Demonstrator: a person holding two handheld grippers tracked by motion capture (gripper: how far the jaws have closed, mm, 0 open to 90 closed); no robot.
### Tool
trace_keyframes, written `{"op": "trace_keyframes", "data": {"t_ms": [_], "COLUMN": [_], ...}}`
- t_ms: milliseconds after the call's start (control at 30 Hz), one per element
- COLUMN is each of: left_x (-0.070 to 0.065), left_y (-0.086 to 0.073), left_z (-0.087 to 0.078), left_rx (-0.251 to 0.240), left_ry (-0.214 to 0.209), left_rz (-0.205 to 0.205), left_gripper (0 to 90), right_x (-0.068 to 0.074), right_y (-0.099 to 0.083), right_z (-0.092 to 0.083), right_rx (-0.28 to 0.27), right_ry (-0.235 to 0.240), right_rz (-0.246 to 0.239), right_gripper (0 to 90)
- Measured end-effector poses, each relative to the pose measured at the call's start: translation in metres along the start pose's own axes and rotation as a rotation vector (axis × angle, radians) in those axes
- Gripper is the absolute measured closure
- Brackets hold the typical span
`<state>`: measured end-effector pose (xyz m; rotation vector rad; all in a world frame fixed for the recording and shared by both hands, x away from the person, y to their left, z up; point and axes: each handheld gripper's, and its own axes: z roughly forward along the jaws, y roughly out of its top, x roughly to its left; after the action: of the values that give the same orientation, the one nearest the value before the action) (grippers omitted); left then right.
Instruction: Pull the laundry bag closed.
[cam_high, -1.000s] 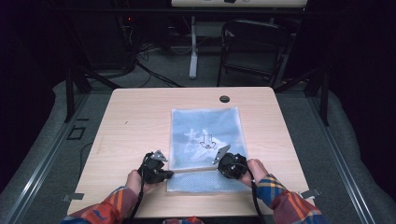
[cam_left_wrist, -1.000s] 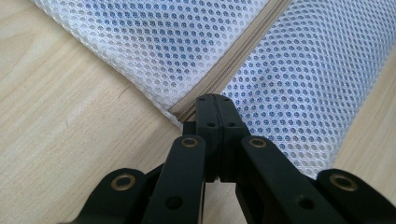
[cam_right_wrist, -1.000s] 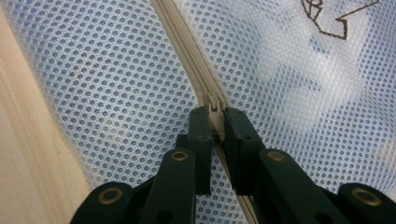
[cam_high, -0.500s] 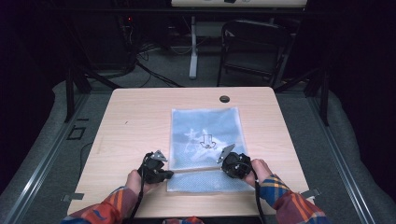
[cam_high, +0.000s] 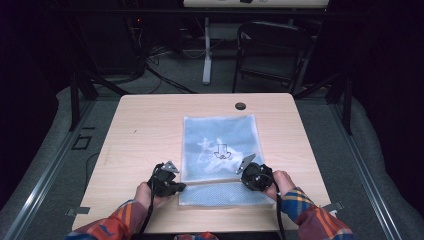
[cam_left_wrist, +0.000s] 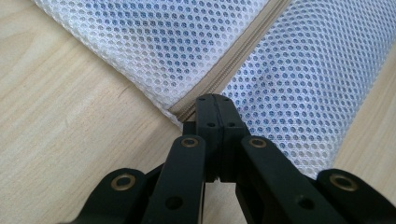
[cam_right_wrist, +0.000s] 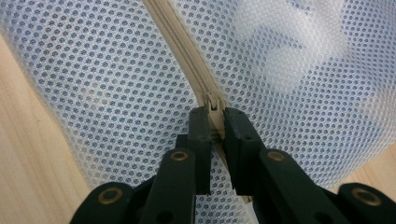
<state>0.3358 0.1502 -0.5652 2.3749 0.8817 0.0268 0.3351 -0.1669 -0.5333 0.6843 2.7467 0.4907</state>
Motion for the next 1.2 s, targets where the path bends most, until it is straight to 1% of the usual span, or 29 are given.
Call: {"op": "trace_keyframes", "data": {"t_ms": [67,167,200,267,300,333,433,533,600,633,667,700,833,933,1000,1100,1200], "left_x": [0.000,0.000,0.000,0.000,0.000,0.000,0.000,0.001,0.001,0.001,0.001,0.001,0.001,0.001,0.001,0.001,0.001], "left_y": [0.000,0.000,0.000,0.000,0.000,0.000,0.000,0.000,0.000,0.000,0.000,0.000,0.000,0.000,0.000,0.000,0.000], "left_z": [0.000,0.000,0.000,0.000,0.000,0.000,0.000,0.000,0.000,0.000,0.000,0.000,0.000,0.000,0.000,0.000,0.000], "left_rx": [0.000,0.000,0.000,0.000,0.005,0.004,0.000,0.000,-0.001,0.000,0.000,0.000,0.000,0.000,0.000,-0.001,-0.001], "left_ry": [0.000,0.000,-0.001,-0.001,0.001,0.001,-0.001,-0.005,-0.001,-0.002,-0.001,-0.002,-0.001,-0.003,-0.001,-0.001,-0.001], "left_rz": [0.000,0.000,0.001,0.001,0.006,0.005,0.001,-0.003,0.000,0.001,0.003,0.001,0.002,-0.001,0.002,0.001,0.001], "left_gripper": [90.0,90.0,90.0,90.0,90.0,90.0,90.0,90.0,90.0,90.0,90.0,90.0,90.0,90.0,90.0,90.0,90.0], "right_x": [-0.001,-0.002,-0.002,-0.002,-0.003,-0.003,-0.004,-0.004,-0.005,-0.006,-0.007,-0.006,-0.008,-0.010,-0.012,-0.014,-0.015], "right_y": [-0.001,-0.002,-0.003,-0.004,-0.004,-0.005,-0.006,-0.006,-0.008,-0.009,-0.010,-0.011,-0.013,-0.017,-0.019,-0.023,-0.026], "right_z": [0.000,0.000,0.000,-0.001,0.000,-0.001,-0.001,-0.001,-0.001,-0.002,-0.002,-0.002,-0.003,-0.004,-0.005,-0.006,-0.007], "right_rx": [0.000,0.017,0.011,0.018,0.014,0.021,0.013,0.025,0.025,0.032,0.029,0.025,0.035,0.047,0.046,0.050,0.056], "right_ry": [0.001,-0.001,-0.002,-0.008,-0.004,0.000,0.000,-0.005,-0.005,-0.010,-0.003,-0.005,-0.012,-0.016,-0.014,-0.023,-0.023], "right_rz": [-0.001,-0.003,0.005,0.002,0.008,0.006,0.013,0.011,0.025,0.021,0.021,0.030,0.032,0.043,0.050,0.066,0.072], "right_gripper": [81.8,81.8,81.8,81.8,81.8,81.8,81.8,81.8,81.8,81.8,81.9,81.9,81.8,81.8,81.8,81.8,81.8]}}
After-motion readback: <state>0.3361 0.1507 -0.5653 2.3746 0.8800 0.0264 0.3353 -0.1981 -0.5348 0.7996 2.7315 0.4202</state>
